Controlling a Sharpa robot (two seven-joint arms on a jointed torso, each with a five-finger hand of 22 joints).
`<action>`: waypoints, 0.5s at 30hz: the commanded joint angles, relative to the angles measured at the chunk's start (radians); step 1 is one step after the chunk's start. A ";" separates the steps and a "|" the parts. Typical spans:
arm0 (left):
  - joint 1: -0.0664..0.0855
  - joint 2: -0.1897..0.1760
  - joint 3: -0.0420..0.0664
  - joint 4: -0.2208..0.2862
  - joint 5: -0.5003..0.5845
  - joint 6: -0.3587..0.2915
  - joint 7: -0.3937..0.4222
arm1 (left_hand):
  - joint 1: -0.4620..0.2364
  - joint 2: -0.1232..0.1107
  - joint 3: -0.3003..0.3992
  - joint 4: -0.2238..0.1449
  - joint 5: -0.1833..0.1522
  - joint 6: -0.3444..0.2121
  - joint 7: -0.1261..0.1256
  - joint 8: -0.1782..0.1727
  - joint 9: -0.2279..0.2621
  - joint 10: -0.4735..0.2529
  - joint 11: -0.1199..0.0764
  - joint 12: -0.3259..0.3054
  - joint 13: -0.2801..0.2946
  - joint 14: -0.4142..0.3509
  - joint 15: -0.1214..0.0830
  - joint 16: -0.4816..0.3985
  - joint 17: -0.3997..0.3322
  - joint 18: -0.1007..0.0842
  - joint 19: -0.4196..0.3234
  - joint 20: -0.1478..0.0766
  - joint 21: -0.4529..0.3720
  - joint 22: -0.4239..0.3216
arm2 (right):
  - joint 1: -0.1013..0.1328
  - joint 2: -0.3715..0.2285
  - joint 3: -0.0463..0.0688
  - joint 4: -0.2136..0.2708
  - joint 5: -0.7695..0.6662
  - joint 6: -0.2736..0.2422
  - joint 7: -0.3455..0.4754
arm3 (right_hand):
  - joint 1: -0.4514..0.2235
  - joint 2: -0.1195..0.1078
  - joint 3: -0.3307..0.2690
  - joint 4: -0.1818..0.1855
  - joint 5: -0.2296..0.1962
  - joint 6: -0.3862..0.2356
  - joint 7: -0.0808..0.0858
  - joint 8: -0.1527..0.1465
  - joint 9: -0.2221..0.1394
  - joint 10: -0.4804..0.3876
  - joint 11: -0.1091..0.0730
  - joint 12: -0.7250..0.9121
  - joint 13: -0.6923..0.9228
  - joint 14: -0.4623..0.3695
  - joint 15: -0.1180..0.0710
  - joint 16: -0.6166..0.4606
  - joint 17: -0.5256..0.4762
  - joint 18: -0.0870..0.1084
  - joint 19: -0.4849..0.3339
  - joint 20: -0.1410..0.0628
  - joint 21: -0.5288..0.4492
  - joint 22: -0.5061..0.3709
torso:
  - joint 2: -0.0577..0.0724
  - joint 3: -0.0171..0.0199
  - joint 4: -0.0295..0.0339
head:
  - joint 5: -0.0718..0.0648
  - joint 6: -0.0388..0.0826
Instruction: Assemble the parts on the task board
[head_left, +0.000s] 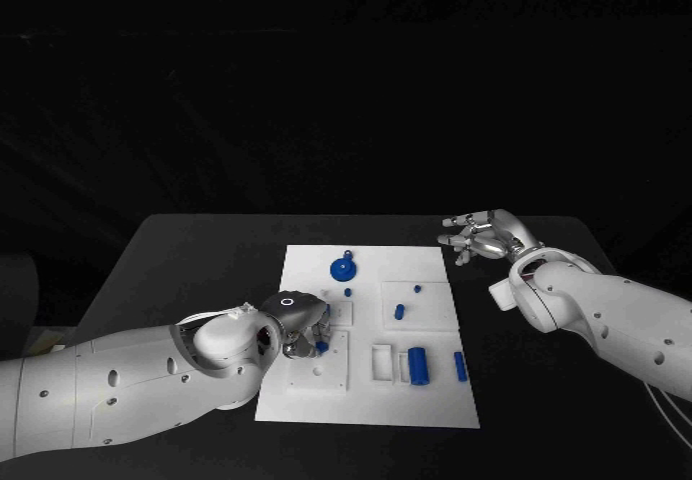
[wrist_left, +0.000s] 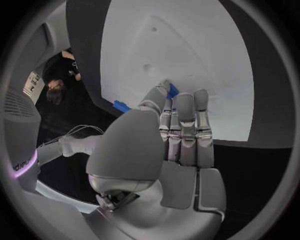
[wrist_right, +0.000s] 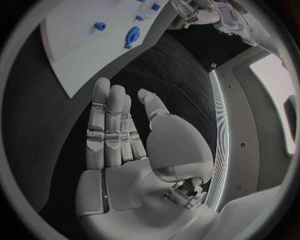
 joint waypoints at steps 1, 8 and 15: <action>-0.015 0.005 -0.009 -0.013 -0.005 0.037 0.006 | -0.008 0.011 0.030 -0.003 0.003 -0.006 0.002 -0.001 -0.002 -0.019 0.006 -0.003 0.002 0.009 0.004 -0.002 -0.003 0.022 -0.013 0.003 0.020 0.024 | 0.000 -0.001 0.000 0.003 -0.004 0.013 0.010 | -0.011 0.000 0.001 0.001 0.006 -0.006 0.002 -0.003 -0.001 -0.004 -0.004 0.000 0.001 0.003 0.000 -0.002 0.001 -0.007 0.004 0.005 0.004 -0.001 | 0.000 0.0006 0.0001 | -0.001 0.000; -0.017 0.006 -0.009 -0.020 -0.004 0.055 0.004 | -0.036 -0.012 0.110 0.001 0.003 -0.037 0.009 -0.001 -0.004 -0.064 0.019 -0.005 0.001 0.014 0.010 -0.010 -0.008 0.034 -0.027 0.010 0.052 0.023 | 0.000 -0.002 0.000 0.003 -0.004 0.013 0.010 | -0.011 0.000 0.001 0.001 0.006 -0.006 0.002 -0.003 -0.001 -0.004 -0.004 0.000 0.001 0.003 0.000 -0.002 0.001 -0.007 0.004 0.005 0.004 -0.001 | 0.000 0.0011 -0.0003 | -0.002 0.002; -0.017 0.008 -0.009 -0.023 -0.004 0.065 -0.004 | -0.050 -0.054 0.165 0.004 0.004 -0.103 0.024 -0.001 -0.008 -0.120 0.045 -0.005 0.000 0.015 0.028 -0.018 -0.011 0.050 -0.027 0.023 0.064 0.022 | 0.000 -0.003 0.000 0.004 -0.004 0.013 0.010 | -0.011 0.000 0.001 0.001 0.006 -0.006 0.002 -0.003 -0.001 -0.004 -0.004 0.000 0.001 0.003 0.000 -0.002 0.001 -0.007 0.004 0.005 0.004 -0.001 | 0.000 0.0006 0.0003 | -0.003 0.000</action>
